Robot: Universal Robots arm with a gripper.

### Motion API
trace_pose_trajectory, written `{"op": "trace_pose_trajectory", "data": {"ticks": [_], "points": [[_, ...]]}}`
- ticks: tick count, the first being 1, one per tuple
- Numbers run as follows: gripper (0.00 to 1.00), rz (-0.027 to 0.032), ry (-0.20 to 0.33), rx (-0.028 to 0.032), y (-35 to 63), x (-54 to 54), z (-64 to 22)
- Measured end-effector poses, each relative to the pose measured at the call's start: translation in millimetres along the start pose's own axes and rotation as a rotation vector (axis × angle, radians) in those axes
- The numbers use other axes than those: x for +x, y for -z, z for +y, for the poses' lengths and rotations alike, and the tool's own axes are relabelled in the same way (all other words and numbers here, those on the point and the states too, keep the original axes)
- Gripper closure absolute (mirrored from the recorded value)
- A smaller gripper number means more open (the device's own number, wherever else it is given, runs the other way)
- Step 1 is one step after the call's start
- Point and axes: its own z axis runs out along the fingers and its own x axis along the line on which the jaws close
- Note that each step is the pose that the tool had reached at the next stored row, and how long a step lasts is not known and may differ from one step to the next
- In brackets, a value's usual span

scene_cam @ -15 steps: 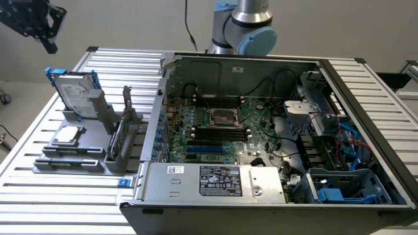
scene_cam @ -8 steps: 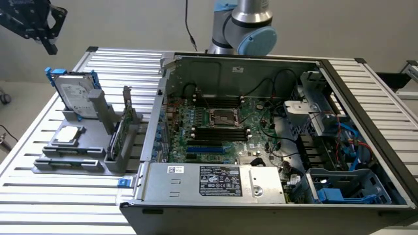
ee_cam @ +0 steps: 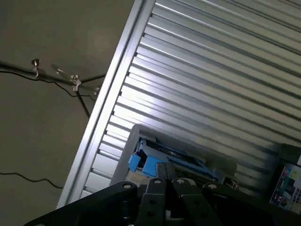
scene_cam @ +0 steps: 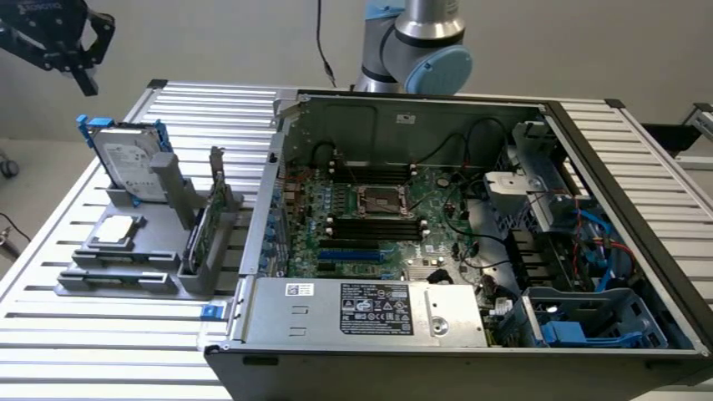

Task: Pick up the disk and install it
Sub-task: 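Pick up the disk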

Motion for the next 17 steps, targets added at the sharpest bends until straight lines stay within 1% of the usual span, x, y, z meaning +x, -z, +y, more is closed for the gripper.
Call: {"op": "trace_pose_trajectory", "data": {"ticks": [17], "points": [[0.89,0.0122,0.308,-0.0056,-2.5,0.1,-0.1]]}}
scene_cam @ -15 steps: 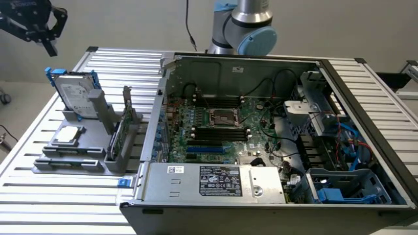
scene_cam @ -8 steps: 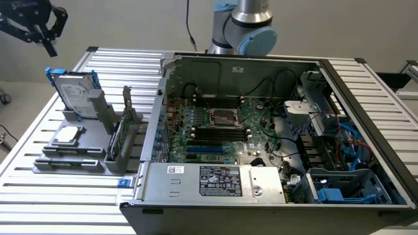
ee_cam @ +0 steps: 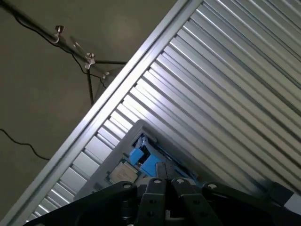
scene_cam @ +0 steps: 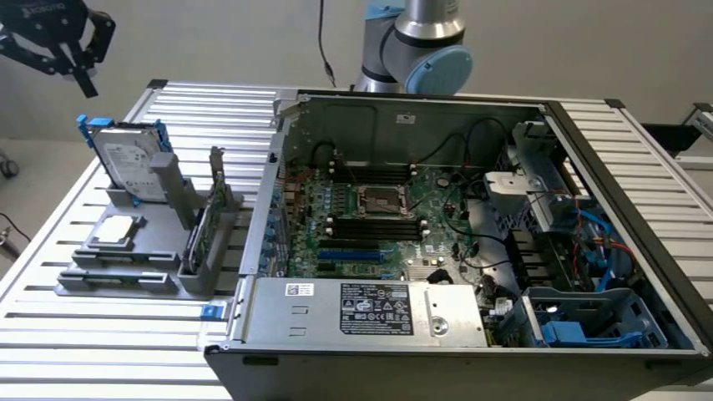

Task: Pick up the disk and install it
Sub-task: 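Pick up the disk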

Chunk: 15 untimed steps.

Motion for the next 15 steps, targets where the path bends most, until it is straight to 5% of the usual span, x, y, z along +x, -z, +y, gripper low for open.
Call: {"op": "trace_pose_trajectory", "data": {"ticks": [15], "points": [[0.89,0.0108,0.274,-0.0049,-2.5,0.0,-0.2]]}}
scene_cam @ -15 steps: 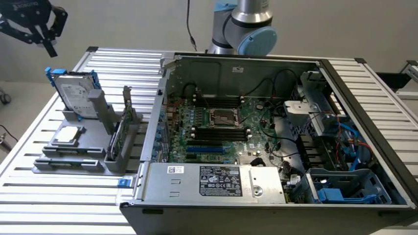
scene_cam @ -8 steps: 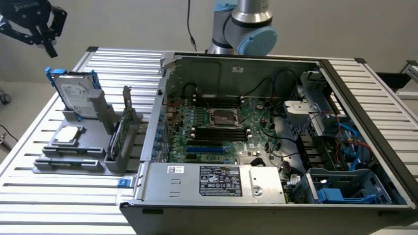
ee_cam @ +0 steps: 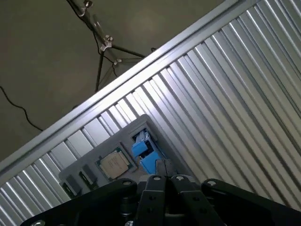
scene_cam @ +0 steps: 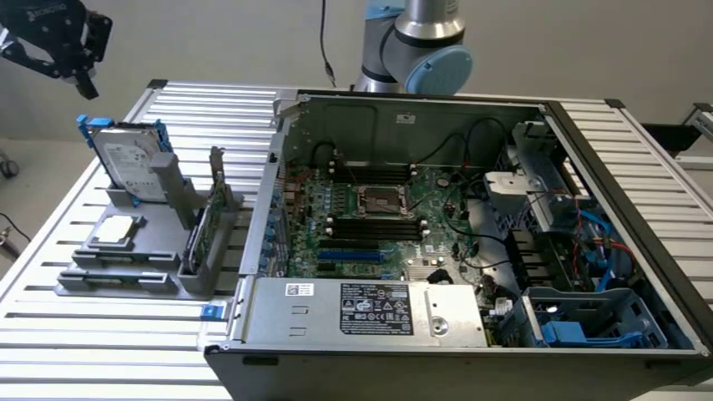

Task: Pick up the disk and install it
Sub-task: 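Pick up the disk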

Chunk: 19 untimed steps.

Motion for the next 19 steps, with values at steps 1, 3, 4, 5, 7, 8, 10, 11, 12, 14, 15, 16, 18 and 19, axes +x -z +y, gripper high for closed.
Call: {"op": "trace_pose_trajectory", "data": {"ticks": [1,3,4,5,7,8,10,11,12,14,15,16,18,19], "points": [[0.89,0.0008,0.018,-0.0004,-0.1,0.0,0.0],[0.89,0.0021,0.054,-0.0009,-0.5,0.0,0.0],[0.89,0.0028,0.072,-0.0013,-0.7,0.0,0.0],[0.89,0.0036,0.091,-0.0016,-0.9,0.0,0.0],[0.89,0.0051,0.127,-0.0023,-1.2,0.0,0.0],[0.89,0.0059,0.145,-0.0027,-1.4,0.0,-0.1],[0.89,0.0073,0.181,-0.0034,-1.9,0.0,0.0],[0.89,0.0081,0.200,-0.0037,-2.1,0.0,-0.1],[0.89,0.0088,0.218,-0.0040,-2.4,0.0,-0.1],[0.89,0.0101,0.254,-0.0046,-2.9,0.0,-0.1],[0.89,0.0109,0.271,-0.0050,-3.1,0.0,-0.1],[0.89,0.0116,0.290,-0.0053,-3.3,0.0,-0.1],[0.89,0.0131,0.327,-0.0060,-3.5,0.1,-0.1],[0.89,0.0138,0.345,-0.0063,-3.6,0.1,-0.1]]}}
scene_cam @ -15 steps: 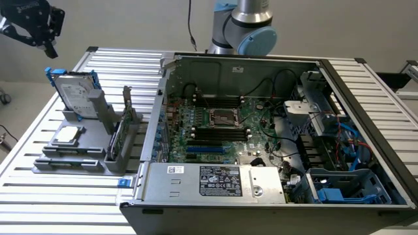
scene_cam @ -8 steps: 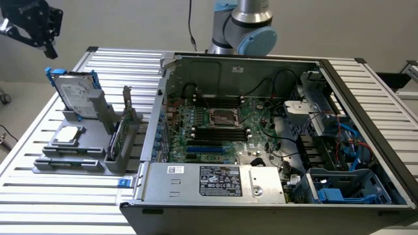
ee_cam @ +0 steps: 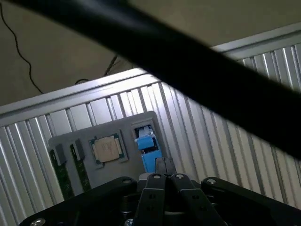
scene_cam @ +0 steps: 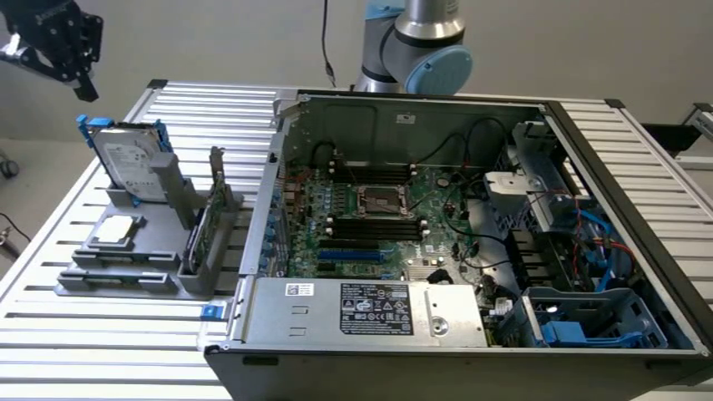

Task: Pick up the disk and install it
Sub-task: 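Pick up the disk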

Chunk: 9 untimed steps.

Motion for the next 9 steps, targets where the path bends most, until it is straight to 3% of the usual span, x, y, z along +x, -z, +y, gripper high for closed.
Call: {"op": "trace_pose_trajectory", "data": {"ticks": [5,9], "points": [[0.89,0.0034,0.091,-0.0008,0.0,0.0,0.0],[0.89,0.0051,0.163,0.0034,0.0,0.0,-0.1]]}}
